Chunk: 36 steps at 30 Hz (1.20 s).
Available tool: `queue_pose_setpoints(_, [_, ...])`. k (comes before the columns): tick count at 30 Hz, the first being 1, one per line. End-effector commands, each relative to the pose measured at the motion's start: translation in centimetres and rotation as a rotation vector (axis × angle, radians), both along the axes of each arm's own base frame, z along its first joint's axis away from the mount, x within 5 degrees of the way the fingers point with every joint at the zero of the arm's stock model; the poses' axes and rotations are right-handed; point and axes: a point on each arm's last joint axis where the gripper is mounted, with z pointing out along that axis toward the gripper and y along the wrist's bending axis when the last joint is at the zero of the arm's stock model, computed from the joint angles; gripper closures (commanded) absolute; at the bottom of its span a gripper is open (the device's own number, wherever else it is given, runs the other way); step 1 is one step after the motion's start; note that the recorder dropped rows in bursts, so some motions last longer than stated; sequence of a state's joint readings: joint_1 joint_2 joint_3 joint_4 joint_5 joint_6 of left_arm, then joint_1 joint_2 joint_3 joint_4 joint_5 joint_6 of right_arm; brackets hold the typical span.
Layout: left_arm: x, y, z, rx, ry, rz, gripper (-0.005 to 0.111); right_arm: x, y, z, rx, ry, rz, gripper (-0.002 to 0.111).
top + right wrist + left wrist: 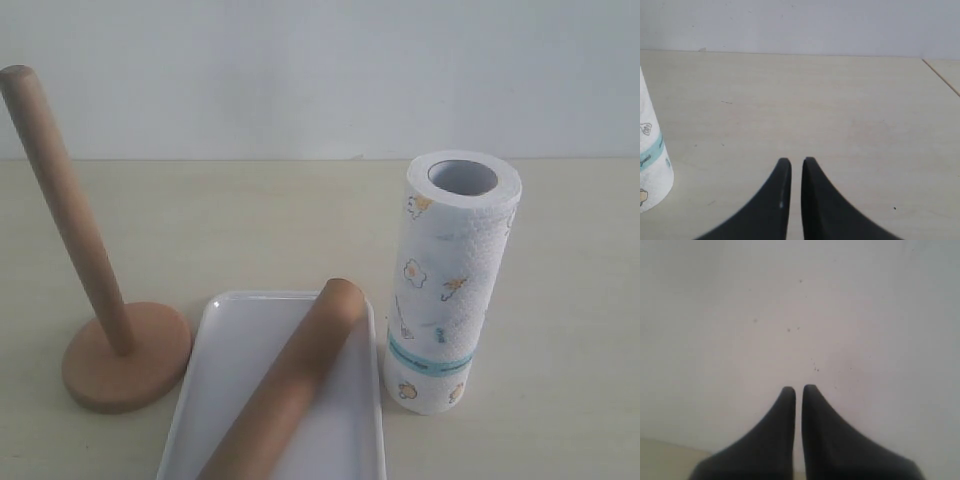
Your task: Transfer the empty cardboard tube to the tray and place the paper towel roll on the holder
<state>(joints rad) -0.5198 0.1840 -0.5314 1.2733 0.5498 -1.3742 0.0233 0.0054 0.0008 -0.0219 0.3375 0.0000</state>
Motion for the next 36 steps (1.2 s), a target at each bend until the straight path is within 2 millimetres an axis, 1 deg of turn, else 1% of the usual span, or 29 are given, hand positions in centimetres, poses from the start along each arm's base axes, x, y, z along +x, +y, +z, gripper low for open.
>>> queue_pose_setpoints(1, [-1.1, -1.6, -4.7, -0.148, -0.031, -0.068, 0.103, 0.0, 0.0, 0.1, -0.005, -0.01, -0.002, 0.1])
queue_pose_setpoints(2, [-1.4, -2.0, -5.6, -0.19, -0.061, -0.094, 0.103, 0.0, 0.0, 0.1, -0.005, -0.01, -0.002, 0.1])
queue_pose_setpoints(4, [-1.0, -2.5, -6.4, -0.234, -0.067, -0.124, 0.103, 0.0, 0.0, 0.1, -0.005, -0.01, -0.002, 0.1])
queue_pose_setpoints(7, [-1.1, -2.6, -6.3, -0.218, -0.081, -0.121, 0.103, 0.0, 0.0, 0.1, -0.005, -0.01, -0.002, 0.1])
queue_pose_setpoints(9, [-1.0, -2.5, -6.4, -0.107, -0.068, -0.074, 0.103, 0.0, 0.0, 0.1, -0.005, -0.01, -0.002, 0.1])
queue_pose_setpoints(10, [-0.9, -2.3, -6.7, -0.009, -0.034, -0.031, 0.103, 0.0, 0.0, 0.1, -0.005, -0.01, -0.002, 0.1])
queue_pose_setpoints(11, [-0.9, -2.2, -7.0, 0.05, 0.003, -0.002, 0.103, 0.0, 0.0, 0.1, -0.005, -0.01, -0.002, 0.1])
queue_pose_setpoints(13, [-0.7, -2.1, -7.9, 0.234, 0.102, 0.035, 0.103, 0.0, 0.0, 0.1, -0.005, -0.01, -0.002, 0.1])
queue_pose_setpoints(14, [-0.6, -2.4, -8.7, 0.39, 0.172, 0.014, 0.103, 0.0, 0.0, 0.1, -0.005, -0.01, -0.002, 0.1])
queue_pose_setpoints(16, [-0.4, -2.9, -9.6, 0.46, 0.201, -0.033, 0.103, 0.0, 0.0, 0.1, -0.005, -0.01, -0.002, 0.1])
queue_pose_setpoints(17, [-0.3, -2.9, -9.9, 0.453, 0.203, -0.038, 0.103, 0.0, 0.0, 0.1, -0.005, -0.01, -0.002, 0.1])
queue_pose_setpoints(19, [0.2, -3.1, -11.1, 0.429, 0.219, -0.055, 0.103, 0.0, 0.0, 0.1, -0.005, -0.01, -0.002, 0.1])
queue_pose_setpoints(20, [0.5, -3.2, -12.2, 0.411, 0.239, -0.068, 0.103, 0.0, 0.0, 0.1, -0.005, -0.01, -0.002, 0.1])
queue_pose_setpoints(21, [0.6, -3.2, -12.8, 0.405, 0.252, -0.073, 0.103, 0.0, 0.0, 0.1, -0.005, -0.01, -0.002, 0.1])
queue_pose_setpoints(23, [0.9, -3.2, -14.7, 0.325, 0.311, -0.089, 0.103, 0.0, 0.0, 0.1, -0.005, -0.01, -0.002, 0.1])
queue_pose_setpoints(24, [1.0, -3.2, -15.1, 0.309, 0.324, -0.092, 0.103, 0.0, 0.0, 0.1, -0.005, -0.01, -0.002, 0.1])
queue_pose_setpoints(25, [1.1, -3.2, -16.1, 0.295, 0.356, -0.097, 0.103, 0.0, 0.0, 0.1, -0.005, -0.01, -0.002, 0.1])
queue_pose_setpoints(26, [1.2, -3.2, -16.7, 0.296, 0.372, -0.099, 0.103, 0.0, 0.0, 0.1, -0.005, -0.01, -0.002, 0.1])
queue_pose_setpoints(27, [1.2, -3.2, -16.8, 0.296, 0.376, -0.1, 0.103, 0.0, 0.0, 0.1, -0.005, -0.01, -0.002, 0.1])
queue_pose_setpoints(29, [1.1, -3.1, -17.4, 0.308, 0.448, -0.09, 0.103, 0.0, 0.0, 0.1, -0.005, -0.01, -0.002, 0.1])
queue_pose_setpoints(33, [1.1, -2.8, -17.4, 0.295, 0.453, -0.026, 0.103, 0.0, 0.0, 0.1, -0.005, -0.01, -0.002, 0.1])
queue_pose_setpoints(36, [1.1, -2.7, -17.4, 0.293, 0.455, -0.015, 0.103, 0.0, 0.0, 0.1, -0.005, -0.01, -0.002, 0.1])
